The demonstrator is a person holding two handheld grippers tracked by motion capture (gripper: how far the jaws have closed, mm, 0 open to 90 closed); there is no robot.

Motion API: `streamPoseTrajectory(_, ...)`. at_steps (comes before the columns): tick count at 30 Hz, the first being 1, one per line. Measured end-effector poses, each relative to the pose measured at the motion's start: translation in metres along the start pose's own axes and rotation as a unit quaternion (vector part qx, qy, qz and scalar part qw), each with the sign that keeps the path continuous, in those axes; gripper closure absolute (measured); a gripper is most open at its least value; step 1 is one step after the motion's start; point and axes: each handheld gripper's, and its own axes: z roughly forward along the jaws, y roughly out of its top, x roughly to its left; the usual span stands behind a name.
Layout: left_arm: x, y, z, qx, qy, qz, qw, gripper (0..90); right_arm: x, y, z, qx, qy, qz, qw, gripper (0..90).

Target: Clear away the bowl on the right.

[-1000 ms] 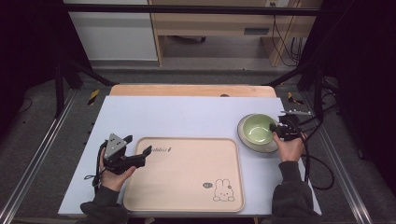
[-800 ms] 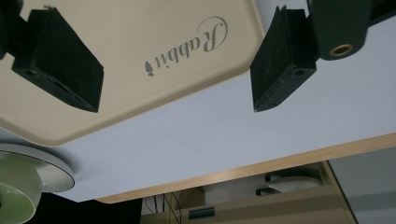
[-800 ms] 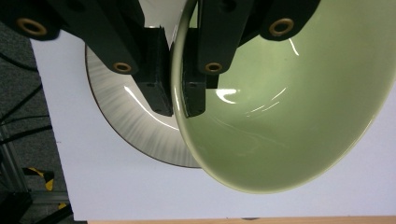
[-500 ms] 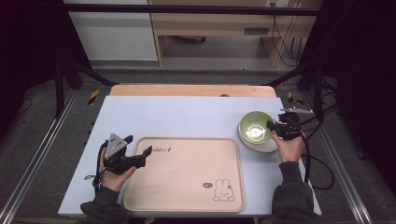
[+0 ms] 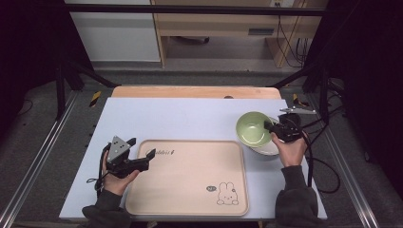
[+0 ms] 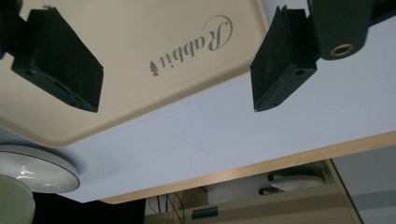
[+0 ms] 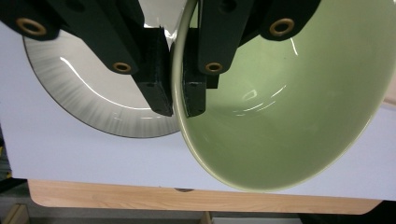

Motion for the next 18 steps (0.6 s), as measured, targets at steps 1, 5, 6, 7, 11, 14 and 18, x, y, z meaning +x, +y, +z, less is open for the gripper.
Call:
streamPoseTrajectory(1, 0.0, 0.0, 0.0, 0.0, 0.0, 0.0, 1.0, 16.9, 0.001, 0.001, -0.001, -0.001, 0.004, -0.006, 1.0, 82.7)
streamPoseTrajectory(5, 0.0, 0.0, 0.0, 0.0, 0.0, 0.001, 1.0, 16.8, 0.009, 0.001, -0.002, -0.002, 0.013, -0.011, 0.9999, 82.7)
streamPoseTrajectory(6, 0.0, 0.0, -0.001, 0.0, 0.001, 0.001, 1.0, 16.9, 0.011, 0.001, -0.002, -0.002, 0.015, -0.012, 0.9998, 82.7)
streamPoseTrajectory(7, 0.0, 0.0, -0.001, -0.001, 0.0, 0.001, 1.0, 16.8, 0.013, 0.001, -0.002, -0.001, 0.016, -0.015, 0.9998, 82.7)
streamPoseTrajectory(11, 0.0, 0.001, -0.001, -0.001, 0.0, 0.001, 1.0, 16.8, 0.019, 0.001, -0.002, 0.0, 0.025, -0.023, 0.9994, 82.7)
streamPoseTrajectory(14, 0.0, 0.001, -0.001, -0.001, 0.0, 0.001, 1.0, 16.8, 0.026, 0.002, -0.004, 0.001, 0.034, -0.028, 0.999, 82.8)
streamPoseTrajectory(18, 0.0, 0.001, -0.001, -0.001, 0.0, 0.002, 1.0, 16.8, 0.036, 0.002, -0.005, 0.0, 0.047, -0.036, 0.9982, 82.7)
